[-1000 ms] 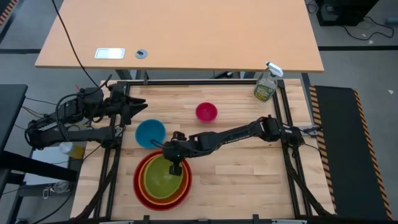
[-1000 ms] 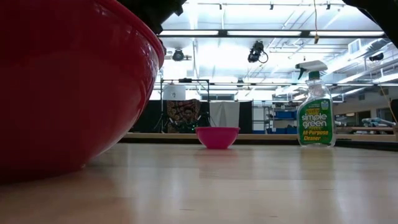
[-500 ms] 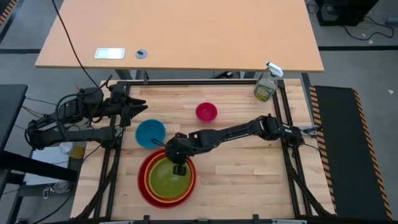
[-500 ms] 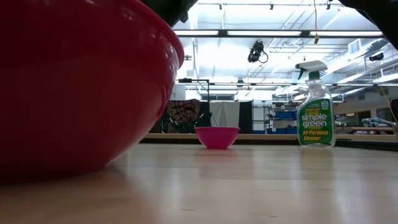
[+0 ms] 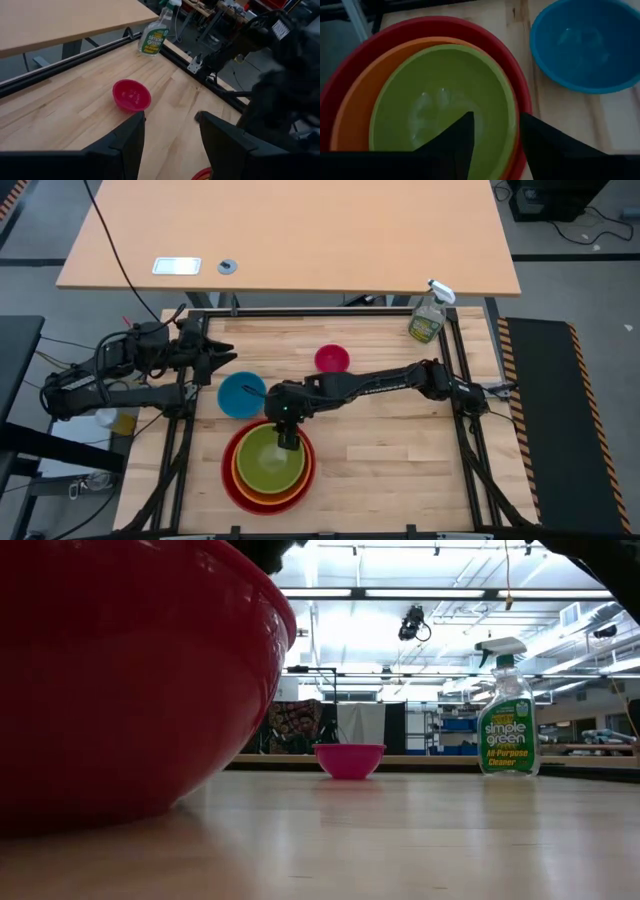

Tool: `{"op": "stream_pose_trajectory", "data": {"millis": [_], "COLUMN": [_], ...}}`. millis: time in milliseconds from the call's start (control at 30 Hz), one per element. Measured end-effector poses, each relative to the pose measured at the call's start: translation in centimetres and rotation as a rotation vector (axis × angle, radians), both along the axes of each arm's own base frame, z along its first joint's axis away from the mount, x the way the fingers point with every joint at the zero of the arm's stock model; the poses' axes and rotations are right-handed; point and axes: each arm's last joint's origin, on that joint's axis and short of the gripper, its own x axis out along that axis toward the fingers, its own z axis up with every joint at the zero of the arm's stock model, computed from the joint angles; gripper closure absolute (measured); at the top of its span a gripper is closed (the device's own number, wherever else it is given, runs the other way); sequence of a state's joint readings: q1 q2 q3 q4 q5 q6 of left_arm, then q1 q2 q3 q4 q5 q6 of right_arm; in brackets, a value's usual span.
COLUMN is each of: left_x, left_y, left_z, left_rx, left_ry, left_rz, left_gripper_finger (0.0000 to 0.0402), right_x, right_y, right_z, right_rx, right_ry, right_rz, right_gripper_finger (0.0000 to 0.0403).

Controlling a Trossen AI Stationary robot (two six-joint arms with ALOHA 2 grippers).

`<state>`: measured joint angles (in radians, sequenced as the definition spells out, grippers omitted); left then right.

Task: Nest bowls inside each other
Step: Stack the blue bowl on top of the green bowl

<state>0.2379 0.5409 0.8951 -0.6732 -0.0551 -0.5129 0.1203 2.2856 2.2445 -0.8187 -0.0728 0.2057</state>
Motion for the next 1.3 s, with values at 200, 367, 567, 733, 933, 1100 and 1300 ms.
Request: {"op": "stream_pose_trajectory", "data": {"millis": [200,367,567,733,933,1100,1300], "left_x": [0.0,-0.1,0.3,1.3,3.1,5.3,8.1], "left_y": [0.0,0.1,0.2,0.5,0.8,1.2,3.2], "left_z": [-0.3,-0.8,-1.9,-2.6,-3.9,-5.8,-8.6], "left_rx": [-0.023,-0.051,-0.078,-0.103,-0.158,-0.192,-0.185], "left_ry": [0.023,0.08,0.203,0.284,0.426,0.601,0.819], "left_rz": [0.014,0.056,0.068,0.076,0.063,-0.012,-0.097], "left_gripper_finger": [0.0209,0.0209,0.0209,0.0209,0.0209,0.0209,0.0209], "right_x": [-2.0,-4.6,-7.4,-10.2,-12.8,-13.9,-13.9], "right_y": [-2.8,-5.8,-9.6,-12.7,-14.2,-14.1,-13.3], "right_z": [3.0,3.8,3.8,3.0,0.9,-1.0,-2.0], "right_rx": [-0.017,-0.079,-0.114,-0.049,0.048,0.131,0.14], "right_ry": [0.104,0.21,0.227,0.169,0.071,0.047,0.052], "right_rz": [-0.041,-0.111,-0.162,-0.264,-0.432,-0.535,-0.525], "right_gripper_finger": [0.024,0.0241,0.0241,0.0241,0.0241,0.0241,0.0241]}}
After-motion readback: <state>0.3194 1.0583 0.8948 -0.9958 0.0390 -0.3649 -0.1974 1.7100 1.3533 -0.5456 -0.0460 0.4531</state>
